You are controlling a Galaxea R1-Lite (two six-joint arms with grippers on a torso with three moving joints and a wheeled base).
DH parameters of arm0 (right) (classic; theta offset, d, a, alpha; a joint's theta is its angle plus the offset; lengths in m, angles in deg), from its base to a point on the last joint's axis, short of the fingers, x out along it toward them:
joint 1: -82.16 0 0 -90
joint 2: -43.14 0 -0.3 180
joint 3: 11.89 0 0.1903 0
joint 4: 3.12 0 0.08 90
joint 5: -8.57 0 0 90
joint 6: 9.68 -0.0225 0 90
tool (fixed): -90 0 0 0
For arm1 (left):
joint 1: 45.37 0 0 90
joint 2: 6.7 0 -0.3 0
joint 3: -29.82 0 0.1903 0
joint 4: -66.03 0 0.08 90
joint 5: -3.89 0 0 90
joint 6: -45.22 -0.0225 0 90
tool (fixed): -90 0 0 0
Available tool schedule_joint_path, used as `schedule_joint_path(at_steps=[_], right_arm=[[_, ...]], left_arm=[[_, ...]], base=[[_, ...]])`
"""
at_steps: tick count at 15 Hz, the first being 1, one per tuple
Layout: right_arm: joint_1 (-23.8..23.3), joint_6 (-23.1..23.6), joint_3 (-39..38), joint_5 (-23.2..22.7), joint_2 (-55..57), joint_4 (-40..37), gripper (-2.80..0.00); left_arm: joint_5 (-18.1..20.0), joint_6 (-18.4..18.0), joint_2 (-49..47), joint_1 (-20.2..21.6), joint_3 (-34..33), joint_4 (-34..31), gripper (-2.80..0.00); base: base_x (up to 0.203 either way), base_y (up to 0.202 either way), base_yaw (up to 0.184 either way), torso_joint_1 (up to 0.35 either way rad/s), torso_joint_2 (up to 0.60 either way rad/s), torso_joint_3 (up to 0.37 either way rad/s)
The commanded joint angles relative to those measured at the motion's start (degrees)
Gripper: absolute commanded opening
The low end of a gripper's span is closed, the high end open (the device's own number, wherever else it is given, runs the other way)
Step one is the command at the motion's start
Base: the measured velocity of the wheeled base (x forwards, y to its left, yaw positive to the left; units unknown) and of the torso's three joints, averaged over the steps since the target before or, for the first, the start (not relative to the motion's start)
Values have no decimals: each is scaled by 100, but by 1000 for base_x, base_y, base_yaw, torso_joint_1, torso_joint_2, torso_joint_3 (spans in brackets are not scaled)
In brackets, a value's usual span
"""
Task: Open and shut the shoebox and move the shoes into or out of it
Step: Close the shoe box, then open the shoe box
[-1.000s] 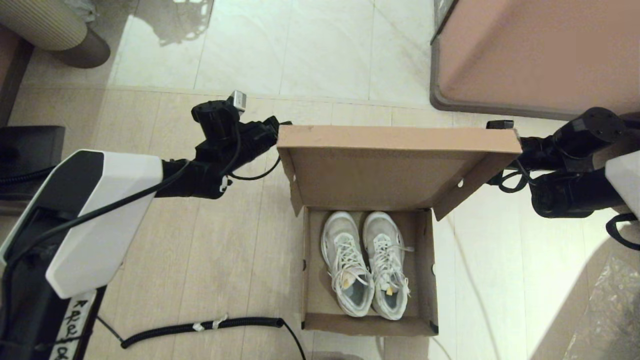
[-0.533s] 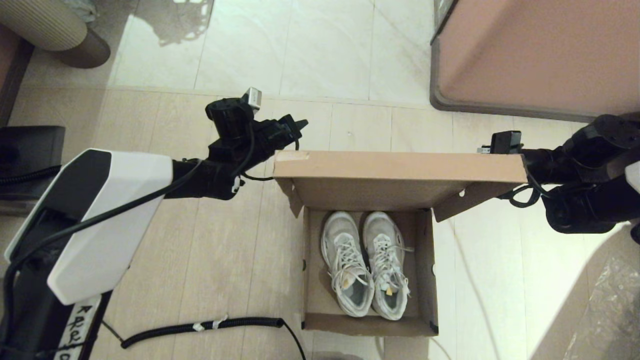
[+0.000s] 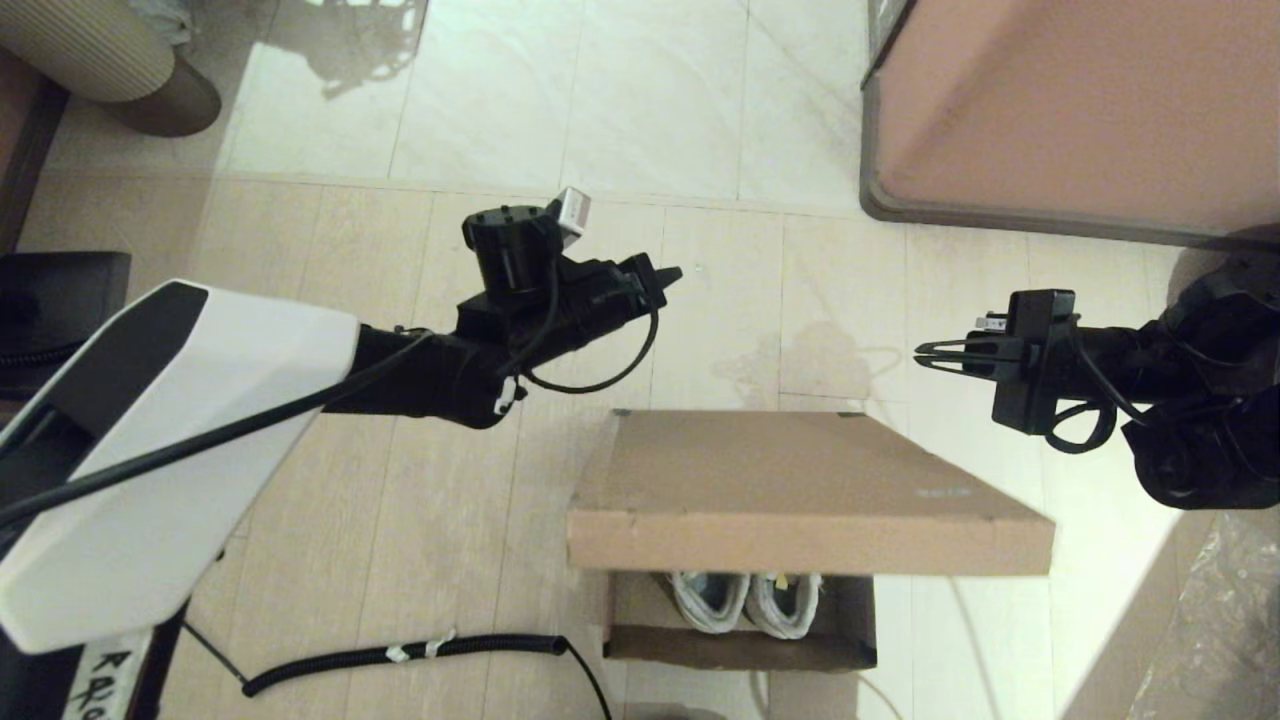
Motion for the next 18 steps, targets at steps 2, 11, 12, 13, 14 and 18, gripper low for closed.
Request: schedule_joint_path(at_steps=[2,11,12,13,14,18], right_arm=[[-133,247,-288,-38,-173,51,-280],[-361,2006,-401,294,-1589,51,-280],[-361,2332,-605,294,-2015,51,-280],[-363,2627,-912,290,-2449,51,-280],[-367,2907,-1344,284,-2947,51,-280],[-685,4015,-3954,260,-4573,51,-280]], left_arm=[[34,-232,464,-213,-778,70,-280],[-960,-594,1813,-316,-2708,745,-280],[-1100,-714,2009,-315,-3006,750,-280],[-1300,-798,2223,-309,-3327,757,-280],[-1551,-831,2442,-299,-3716,772,-280],[-2037,-851,3333,61,-5558,1188,-280]], base=[[0,0,0,0,0,0],[0,0,0,0,0,0],[0,0,0,0,0,0],[0,0,0,0,0,0],[0,0,0,0,0,0],[0,0,0,0,0,0]])
